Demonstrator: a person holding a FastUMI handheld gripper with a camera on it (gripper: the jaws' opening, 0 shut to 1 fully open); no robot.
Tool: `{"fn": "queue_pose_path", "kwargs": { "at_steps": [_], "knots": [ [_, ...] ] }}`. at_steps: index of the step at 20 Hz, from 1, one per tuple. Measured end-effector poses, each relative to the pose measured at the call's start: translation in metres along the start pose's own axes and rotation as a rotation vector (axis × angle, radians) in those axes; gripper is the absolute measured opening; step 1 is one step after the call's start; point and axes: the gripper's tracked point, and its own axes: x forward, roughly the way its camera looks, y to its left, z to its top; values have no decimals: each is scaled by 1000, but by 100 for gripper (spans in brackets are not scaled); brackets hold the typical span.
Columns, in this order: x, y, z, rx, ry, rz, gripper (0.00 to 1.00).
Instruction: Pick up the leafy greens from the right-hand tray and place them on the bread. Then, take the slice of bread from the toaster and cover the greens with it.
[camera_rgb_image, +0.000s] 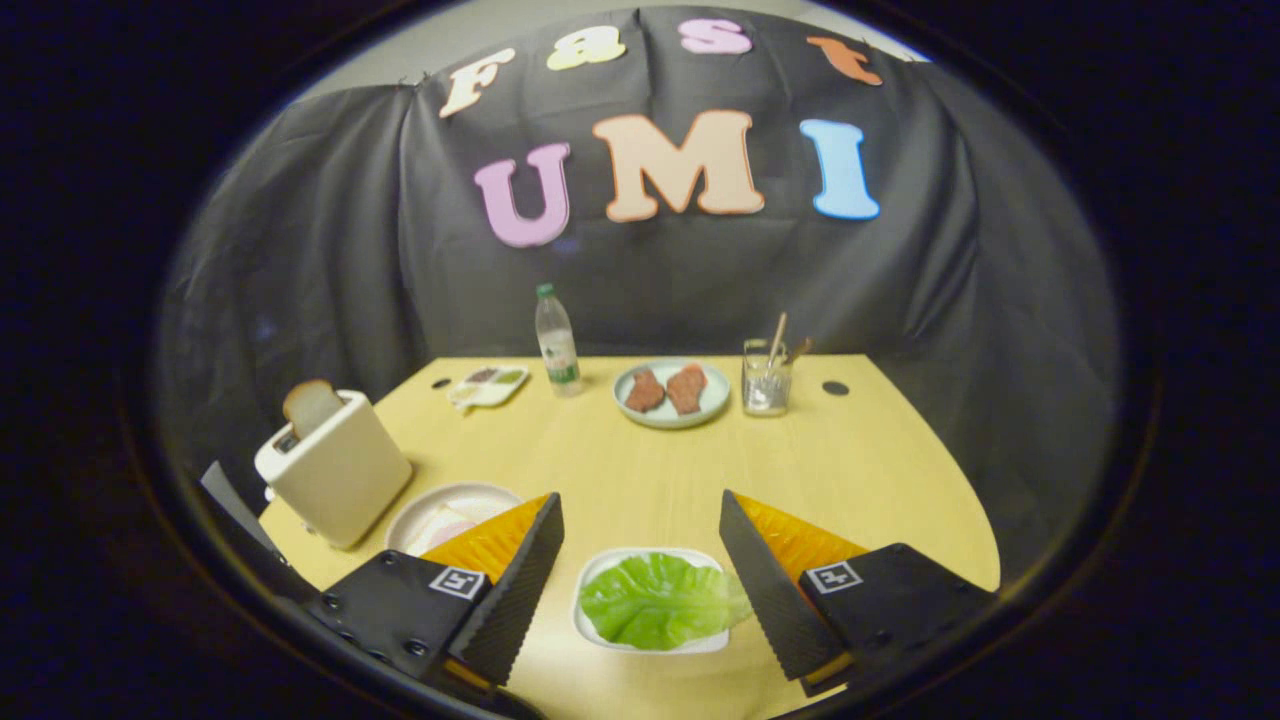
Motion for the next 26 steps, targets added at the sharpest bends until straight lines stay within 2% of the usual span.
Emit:
{"fn": "queue_pose_path", "kwargs": {
  "at_steps": [4,6,12,15,24,26],
  "knots": [
    [34,-44,-62,22,191,1,100],
    [46,-52,-78,71,247,24,100],
    [64,-63,-116,98,411,84,98],
    [70,-62,-125,98,450,94,78],
    [66,-67,-126,81,489,34,15],
    [68,-71,-128,58,497,5,12]
  ]
}}
